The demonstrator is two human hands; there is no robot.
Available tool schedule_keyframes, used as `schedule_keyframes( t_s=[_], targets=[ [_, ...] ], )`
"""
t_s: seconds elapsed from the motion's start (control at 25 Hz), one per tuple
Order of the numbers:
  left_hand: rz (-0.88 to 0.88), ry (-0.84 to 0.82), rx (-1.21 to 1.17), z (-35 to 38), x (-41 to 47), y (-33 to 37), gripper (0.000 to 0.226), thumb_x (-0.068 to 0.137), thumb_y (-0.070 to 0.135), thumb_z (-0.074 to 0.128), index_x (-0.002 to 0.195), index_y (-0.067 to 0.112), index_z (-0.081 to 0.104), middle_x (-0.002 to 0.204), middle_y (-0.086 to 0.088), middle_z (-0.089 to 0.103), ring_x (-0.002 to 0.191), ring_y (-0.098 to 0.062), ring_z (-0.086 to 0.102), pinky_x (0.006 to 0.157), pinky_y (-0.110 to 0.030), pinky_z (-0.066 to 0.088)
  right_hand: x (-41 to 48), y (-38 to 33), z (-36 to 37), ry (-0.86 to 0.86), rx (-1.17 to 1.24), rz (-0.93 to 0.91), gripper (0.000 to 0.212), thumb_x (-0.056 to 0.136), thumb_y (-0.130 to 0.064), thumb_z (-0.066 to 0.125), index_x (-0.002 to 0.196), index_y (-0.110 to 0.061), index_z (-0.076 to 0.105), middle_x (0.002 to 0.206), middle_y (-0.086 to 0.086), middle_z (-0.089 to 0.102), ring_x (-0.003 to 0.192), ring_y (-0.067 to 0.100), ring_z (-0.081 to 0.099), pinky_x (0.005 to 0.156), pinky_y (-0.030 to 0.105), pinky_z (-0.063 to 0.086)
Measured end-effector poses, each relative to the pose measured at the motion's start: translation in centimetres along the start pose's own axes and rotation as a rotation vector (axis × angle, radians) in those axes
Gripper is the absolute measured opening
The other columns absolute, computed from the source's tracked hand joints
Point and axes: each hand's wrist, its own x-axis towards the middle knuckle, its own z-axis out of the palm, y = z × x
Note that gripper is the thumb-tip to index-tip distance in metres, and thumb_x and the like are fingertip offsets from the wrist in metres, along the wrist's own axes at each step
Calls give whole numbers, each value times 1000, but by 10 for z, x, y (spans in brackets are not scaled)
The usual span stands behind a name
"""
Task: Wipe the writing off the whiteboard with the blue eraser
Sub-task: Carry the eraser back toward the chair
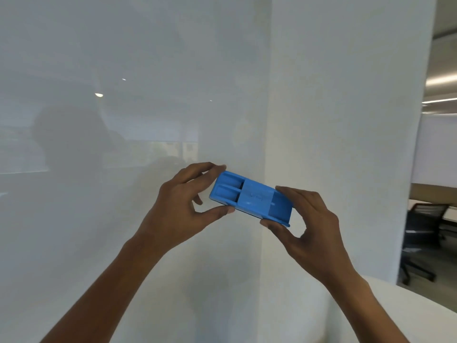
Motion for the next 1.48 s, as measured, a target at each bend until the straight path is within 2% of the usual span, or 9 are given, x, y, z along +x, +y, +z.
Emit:
schedule_keyframes(
  t_s=[0.2, 0.4, 0.6, 0.84, 1.0, 1.12, 1.28, 1.36, 1.48],
  targets=[
    [-134, -63, -216, 96, -14, 20, 69, 82, 42, 91, 145, 24, 69, 128, 16, 71, 91, -9, 72, 78, -14, 59, -48, 41, -39, -18, -121, 150, 65, 81, -48, 79, 135, -15, 65, 126, -15, 62, 114, 7, 59, 100, 0, 37],
    [-327, -45, -411, 173, -28, 42, 65, 80, 27, 95, 141, 24, 72, 118, 12, 75, 90, 21, 69, 90, -1, 52, -85, 77, -71, -10, -159, 311, 68, 78, -41, 84, 137, -16, 64, 131, -10, 66, 108, -2, 62, 98, 0, 41],
    [-461, -87, -609, 245, -54, 66, 52, 82, 11, 92, 132, 7, 76, 94, 46, 70, 90, 18, 71, 91, -3, 54, -135, 120, -86, -12, -107, 488, 61, 80, -28, 87, 136, -18, 65, 128, -12, 68, 118, -2, 64, 94, 7, 51],
    [-615, -148, -596, 333, -111, 76, 59, 80, 19, 95, 133, 5, 75, 117, -1, 81, 101, -16, 81, 99, -28, 62, -214, 167, -72, 34, -50, 717, 65, 77, -11, 90, 137, -11, 66, 126, -7, 70, 114, -10, 65, 99, 12, 52],
    [-825, -220, -681, 384, -159, 90, 58, 83, 3, 91, 137, 0, 71, 120, 3, 75, 113, -25, 78, 106, -36, 59, -274, 193, -53, 30, -52, 879, 68, 77, -9, 90, 139, -9, 64, 128, -8, 67, 115, 3, 68, 101, 17, 53],
    [-947, -301, -669, 424, -205, 95, 52, 90, -5, 82, 141, 1, 69, 133, -8, 75, 121, -28, 75, 111, -38, 57, -328, 210, -34, 19, -75, 952, 66, 78, -7, 90, 139, -8, 64, 125, -8, 68, 114, 8, 69, 100, 18, 55],
    [-1061, -436, -582, 453, -255, 99, 42, 98, -6, 70, 139, 1, 71, 128, -14, 77, 120, -28, 74, 110, -30, 52, -388, 221, -14, -24, -99, 1083, 65, 79, -4, 89, 138, -8, 64, 126, -3, 71, 116, 10, 68, 100, 16, 54],
    [-1100, -516, -550, 464, -280, 98, 39, 100, -5, 66, 138, 2, 71, 126, -16, 78, 121, -29, 74, 108, -25, 49, -419, 225, -6, -60, -119, 1145, 67, 79, -4, 88, 141, -8, 62, 131, 4, 71, 119, 14, 68, 102, 24, 56],
    [-1122, -700, -559, 482, -317, 99, 44, 103, -1, 64, 146, 5, 65, 137, -14, 73, 128, -30, 71, 112, -34, 51, -465, 228, 1, -133, -159, 1244, 66, 81, -5, 87, 142, -7, 61, 134, 9, 70, 123, 20, 68, 104, 30, 54]
  ],
)
